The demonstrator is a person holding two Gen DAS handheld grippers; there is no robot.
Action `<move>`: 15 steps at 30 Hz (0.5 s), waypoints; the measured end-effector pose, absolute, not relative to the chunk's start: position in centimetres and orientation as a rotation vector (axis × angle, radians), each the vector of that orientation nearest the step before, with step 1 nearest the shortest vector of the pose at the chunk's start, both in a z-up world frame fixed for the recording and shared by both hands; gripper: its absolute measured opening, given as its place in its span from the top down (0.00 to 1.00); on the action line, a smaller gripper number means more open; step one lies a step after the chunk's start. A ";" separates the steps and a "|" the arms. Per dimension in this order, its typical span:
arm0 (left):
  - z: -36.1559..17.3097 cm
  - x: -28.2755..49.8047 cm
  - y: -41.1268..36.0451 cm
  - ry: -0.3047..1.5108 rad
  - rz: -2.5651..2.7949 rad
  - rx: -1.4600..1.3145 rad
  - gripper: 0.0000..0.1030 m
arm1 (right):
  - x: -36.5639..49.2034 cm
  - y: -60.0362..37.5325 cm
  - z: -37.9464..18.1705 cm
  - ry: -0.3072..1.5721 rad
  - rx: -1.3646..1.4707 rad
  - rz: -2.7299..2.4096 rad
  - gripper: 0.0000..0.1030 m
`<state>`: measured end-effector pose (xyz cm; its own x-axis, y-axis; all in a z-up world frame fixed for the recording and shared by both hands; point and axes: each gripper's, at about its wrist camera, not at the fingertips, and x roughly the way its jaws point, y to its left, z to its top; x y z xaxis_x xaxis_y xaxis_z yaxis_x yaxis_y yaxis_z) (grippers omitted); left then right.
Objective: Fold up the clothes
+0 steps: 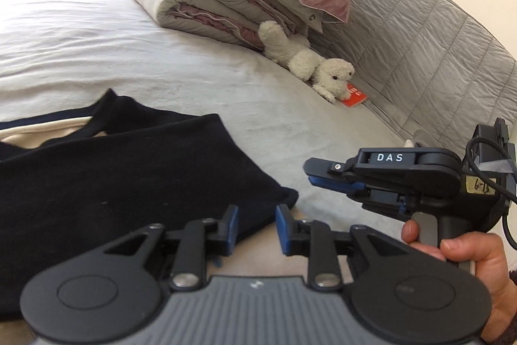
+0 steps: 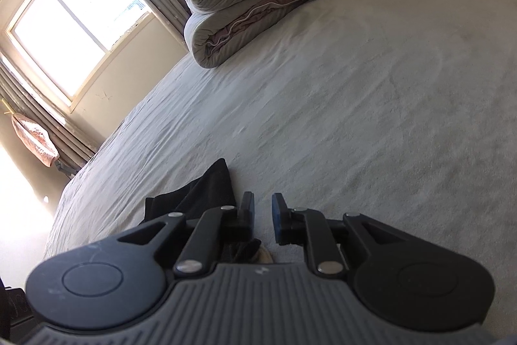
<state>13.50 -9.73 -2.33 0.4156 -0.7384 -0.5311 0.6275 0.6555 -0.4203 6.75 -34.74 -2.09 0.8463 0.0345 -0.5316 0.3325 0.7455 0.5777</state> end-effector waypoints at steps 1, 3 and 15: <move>-2.2 13.3 -8.9 0.744 -0.830 -0.167 0.68 | 6.8 -34.5 -2.1 0.551 0.706 -0.166 0.83; -2.1 13.1 -7.0 0.733 -0.761 -0.174 0.67 | 6.9 -34.0 -2.0 0.557 0.675 -0.154 0.83; -1.9 10.1 1.2 0.707 -0.426 -0.098 0.52 | 7.2 -31.2 -2.1 0.594 0.451 -0.100 0.68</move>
<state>10.13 1.23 -1.91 0.6783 -0.4118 -0.6086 0.3462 0.9096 -0.2296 7.17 -31.17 -2.10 0.8270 0.0366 -0.5611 0.2189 0.8983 0.3811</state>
